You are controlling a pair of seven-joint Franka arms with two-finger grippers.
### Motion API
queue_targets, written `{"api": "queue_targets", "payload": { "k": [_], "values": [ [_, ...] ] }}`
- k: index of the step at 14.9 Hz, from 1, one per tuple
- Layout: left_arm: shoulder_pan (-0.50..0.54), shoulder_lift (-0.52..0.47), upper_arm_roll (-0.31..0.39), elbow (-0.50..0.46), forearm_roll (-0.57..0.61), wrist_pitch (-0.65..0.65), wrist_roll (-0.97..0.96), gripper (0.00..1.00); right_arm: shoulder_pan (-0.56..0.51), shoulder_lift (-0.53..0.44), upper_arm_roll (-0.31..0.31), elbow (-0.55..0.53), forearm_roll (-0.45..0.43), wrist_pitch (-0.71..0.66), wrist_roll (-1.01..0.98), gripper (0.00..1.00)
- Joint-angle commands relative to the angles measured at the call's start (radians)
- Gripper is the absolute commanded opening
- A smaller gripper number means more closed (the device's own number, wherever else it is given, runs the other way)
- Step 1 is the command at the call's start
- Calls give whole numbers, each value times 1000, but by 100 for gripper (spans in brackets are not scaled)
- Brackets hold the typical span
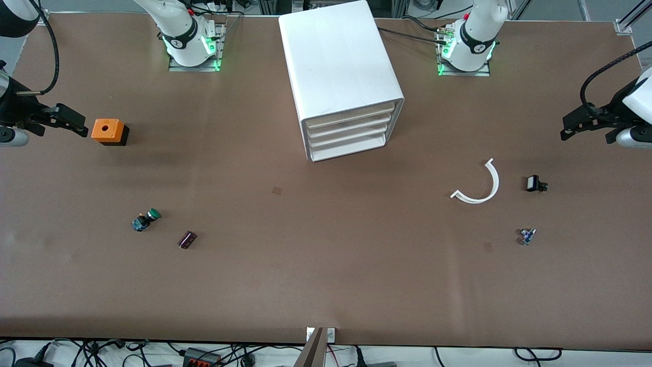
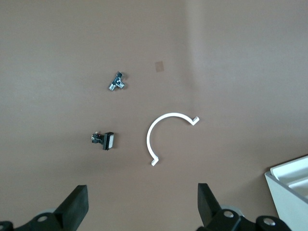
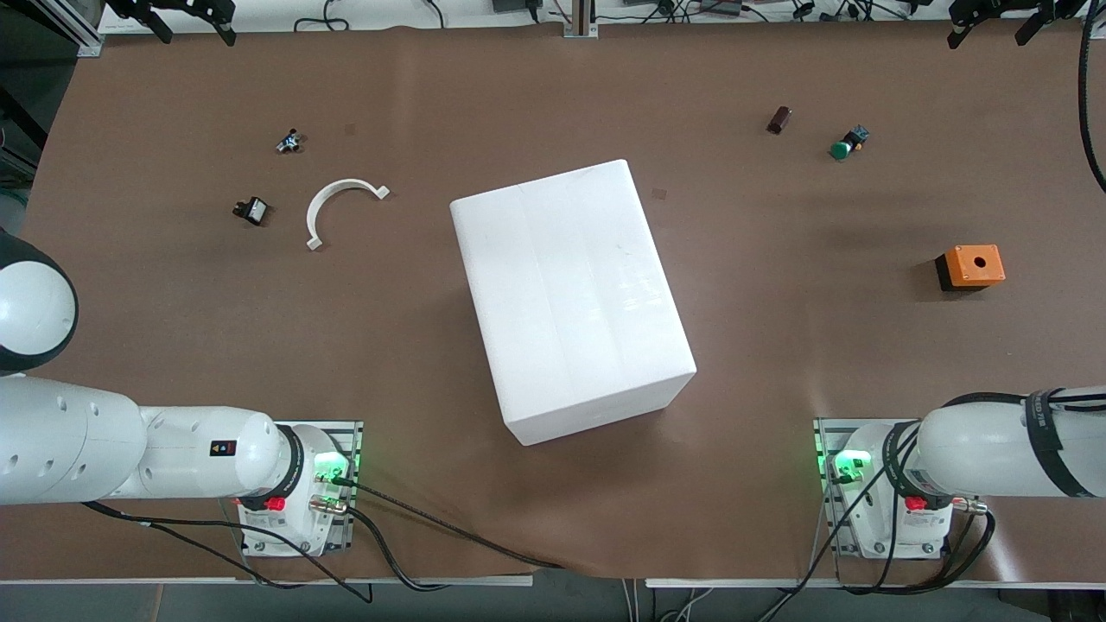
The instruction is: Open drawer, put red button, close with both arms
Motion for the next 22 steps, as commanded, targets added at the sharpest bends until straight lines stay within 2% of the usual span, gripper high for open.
{"api": "queue_targets", "payload": {
  "k": [1,12,14,22],
  "values": [
    [-5,-52,3,-71,14,22,37,100,10,-23,-10,-10,9,3,3,100],
    [-17,-26,-6,-34,27,-16,37,100,10,-26,-10,-10,9,-11,8,100],
    [-23,-21,-24,-14,65,-18,37,100,10,-26,-10,-10,9,-13,12,100],
    [-22,-11,-28,-12,54,-21,40,100,10,-15,-10,-10,8,0,11,100]
  ]
}}
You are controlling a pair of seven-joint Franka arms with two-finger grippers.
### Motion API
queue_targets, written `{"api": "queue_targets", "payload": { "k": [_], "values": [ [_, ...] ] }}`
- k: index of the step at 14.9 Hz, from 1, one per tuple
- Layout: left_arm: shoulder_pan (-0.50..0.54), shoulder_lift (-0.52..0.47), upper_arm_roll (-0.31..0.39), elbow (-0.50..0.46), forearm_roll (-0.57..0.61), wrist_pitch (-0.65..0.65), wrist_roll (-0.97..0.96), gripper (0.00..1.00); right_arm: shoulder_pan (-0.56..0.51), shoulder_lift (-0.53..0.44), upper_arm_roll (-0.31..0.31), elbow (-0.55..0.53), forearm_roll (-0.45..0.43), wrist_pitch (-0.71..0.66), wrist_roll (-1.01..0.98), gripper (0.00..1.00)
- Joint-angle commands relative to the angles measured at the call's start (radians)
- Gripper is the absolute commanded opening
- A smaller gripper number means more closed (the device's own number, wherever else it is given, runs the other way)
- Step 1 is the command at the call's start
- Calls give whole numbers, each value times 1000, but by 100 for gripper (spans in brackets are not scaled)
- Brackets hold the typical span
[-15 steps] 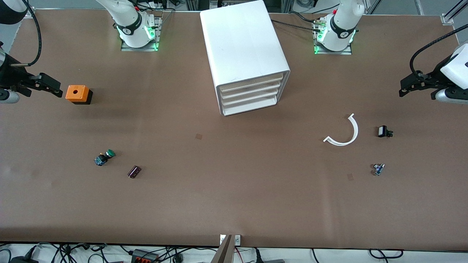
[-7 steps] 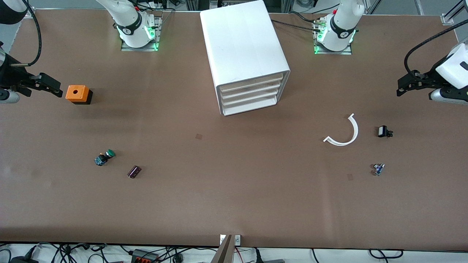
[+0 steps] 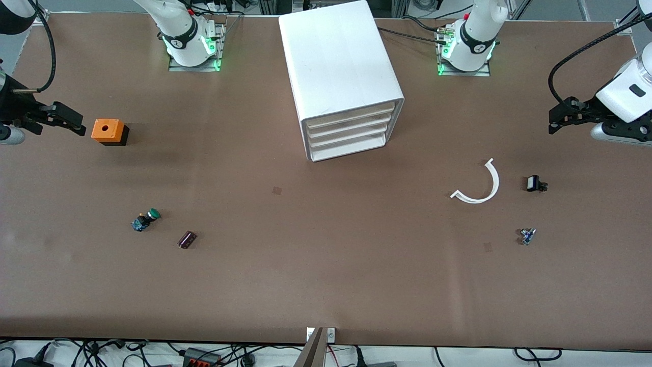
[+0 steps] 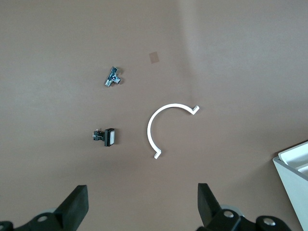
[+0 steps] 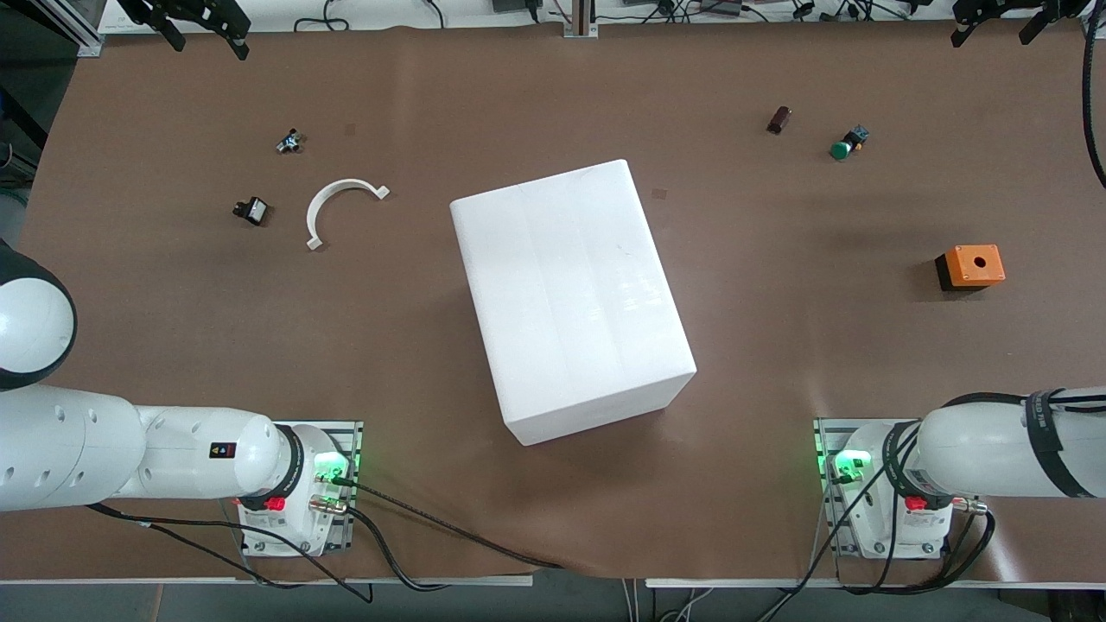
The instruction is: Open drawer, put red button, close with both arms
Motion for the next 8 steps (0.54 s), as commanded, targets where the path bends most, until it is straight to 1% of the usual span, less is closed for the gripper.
{"api": "queue_targets", "payload": {
  "k": [1,3,5,8],
  "values": [
    [5,6,-4,17,7,-18,18,100,8,-12,-3,-10,7,0,10,100],
    [8,6,-4,15,0,-31,10,100,11,-12,-2,-12,7,-4,7,100],
    [13,6,-2,17,-34,-35,12,100,12,-13,-2,-12,7,-3,7,100],
    [15,7,-2,17,-34,-37,21,100,12,-13,-2,-12,7,6,7,100]
  ]
}}
